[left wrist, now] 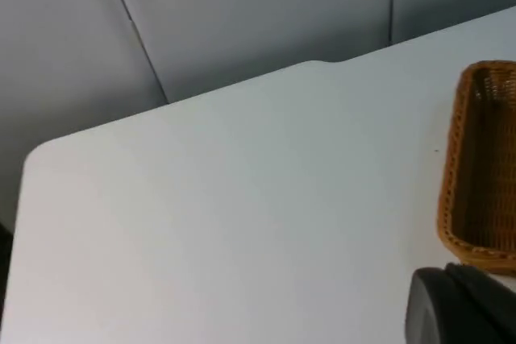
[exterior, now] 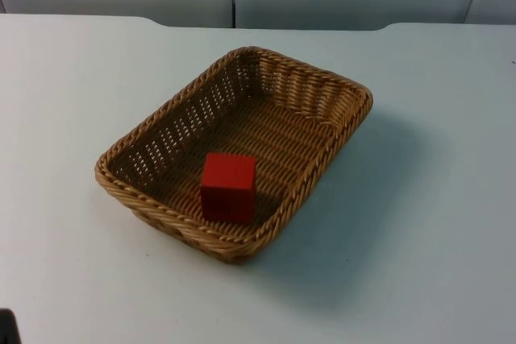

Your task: Pick up the basket with the left hand and place the cube into the basket with the right hand.

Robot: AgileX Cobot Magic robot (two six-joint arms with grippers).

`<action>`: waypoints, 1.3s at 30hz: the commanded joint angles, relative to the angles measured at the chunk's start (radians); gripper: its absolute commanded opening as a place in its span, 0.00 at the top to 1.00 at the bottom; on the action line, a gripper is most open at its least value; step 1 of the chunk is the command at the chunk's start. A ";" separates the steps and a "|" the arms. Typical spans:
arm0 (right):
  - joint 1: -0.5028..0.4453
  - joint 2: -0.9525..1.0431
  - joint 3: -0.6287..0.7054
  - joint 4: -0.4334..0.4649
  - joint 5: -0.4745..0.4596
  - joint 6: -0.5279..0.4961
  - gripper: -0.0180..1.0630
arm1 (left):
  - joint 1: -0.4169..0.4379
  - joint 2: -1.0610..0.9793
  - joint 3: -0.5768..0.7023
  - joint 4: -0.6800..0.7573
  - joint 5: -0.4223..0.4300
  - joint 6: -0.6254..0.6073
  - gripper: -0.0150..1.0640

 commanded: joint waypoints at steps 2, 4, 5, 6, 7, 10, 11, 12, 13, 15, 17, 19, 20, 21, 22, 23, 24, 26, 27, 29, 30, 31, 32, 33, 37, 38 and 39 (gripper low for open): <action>-0.034 -0.050 0.080 0.047 0.014 0.051 0.98 | -0.004 -0.125 0.061 -0.047 0.026 -0.009 0.99; -0.065 -0.093 0.159 0.113 0.000 0.088 0.98 | -0.004 -0.217 0.104 -0.071 0.040 -0.013 0.99; -0.081 -0.112 0.196 0.166 -0.019 0.090 0.98 | -0.004 -0.265 0.122 -0.091 0.037 -0.013 0.99; -0.081 -0.112 0.196 0.166 -0.019 0.090 0.98 | -0.004 -0.265 0.122 -0.091 0.037 -0.013 0.99; -0.103 -0.128 0.241 0.220 -0.040 0.090 0.98 | -0.004 -0.328 0.150 -0.122 0.033 -0.013 0.99; -0.154 -0.172 0.369 0.402 -0.124 0.090 0.98 | -0.004 -0.403 0.189 -0.169 0.025 -0.013 0.99; -0.161 -0.177 0.393 0.482 -0.118 0.090 0.98 | -0.004 -0.422 0.204 -0.185 0.023 -0.013 0.99; -0.161 -0.177 0.393 0.482 -0.118 0.090 0.98 | -0.004 -0.422 0.204 -0.185 0.023 -0.013 0.99; -0.161 -0.177 0.411 0.574 -0.064 0.090 0.98 | -0.004 -0.422 0.218 -0.201 0.019 -0.009 0.99; -0.161 -0.177 0.440 0.684 0.027 0.066 0.98 | -0.004 -0.422 0.237 -0.222 0.020 0.008 0.99; -0.161 -0.187 0.448 0.855 0.113 0.079 0.98 | -0.004 -0.422 0.267 -0.252 -0.012 0.069 0.99; -0.161 -0.188 0.448 0.941 0.187 0.069 0.98 | -0.004 -0.422 0.282 -0.255 -0.022 0.089 0.99; -0.161 -0.188 0.450 1.007 0.259 0.049 0.98 | -0.004 -0.422 0.299 -0.268 -0.033 0.098 0.99; -0.159 -0.188 0.452 1.080 0.335 0.007 0.98 | -0.004 -0.422 0.317 -0.283 -0.037 0.100 0.99; -0.149 -0.191 0.452 1.127 0.378 -0.021 0.98 | -0.004 -0.422 0.330 -0.289 -0.040 0.104 0.99; -0.149 -0.191 0.452 1.127 0.378 -0.021 0.98 | -0.004 -0.422 0.330 -0.289 -0.040 0.104 0.99; -0.142 -0.193 0.452 1.177 0.414 -0.036 0.98 | -0.004 -0.422 0.343 -0.296 -0.040 0.107 0.99; -0.117 -0.199 0.452 1.197 0.502 -0.036 0.98 | -0.004 -0.422 0.365 -0.296 -0.040 0.122 0.99; -0.108 -0.202 0.452 1.181 0.557 -0.036 0.98 | -0.004 -0.422 0.374 -0.296 -0.038 0.130 0.99; -0.094 -0.204 0.452 1.158 0.590 -0.033 0.98 | -0.004 -0.422 0.379 -0.296 -0.040 0.130 0.99; -0.074 -0.213 0.452 1.142 0.606 -0.031 0.98 | -0.004 -0.422 0.385 -0.296 -0.042 0.130 0.99; -0.061 -0.223 0.452 1.130 0.612 -0.031 0.98 | -0.004 -0.422 0.389 -0.296 -0.042 0.130 0.99; -0.050 -0.237 0.452 1.120 0.614 -0.031 0.98 | -0.004 -0.422 0.389 -0.296 -0.038 0.130 0.99; -0.036 -0.251 0.452 1.110 0.607 -0.023 0.98 | -0.004 -0.422 0.389 -0.291 -0.040 0.130 0.99; -0.010 -0.258 0.471 1.091 0.608 0.034 0.98 | -0.004 -0.422 0.389 -0.287 -0.040 0.134 0.99; 0.001 -0.258 0.488 1.091 0.619 0.045 0.98 | -0.004 -0.422 0.389 -0.287 -0.038 0.142 0.99; 0.001 -0.258 0.488 1.091 0.619 0.045 0.98 | -0.004 -0.422 0.389 -0.287 -0.038 0.142 0.99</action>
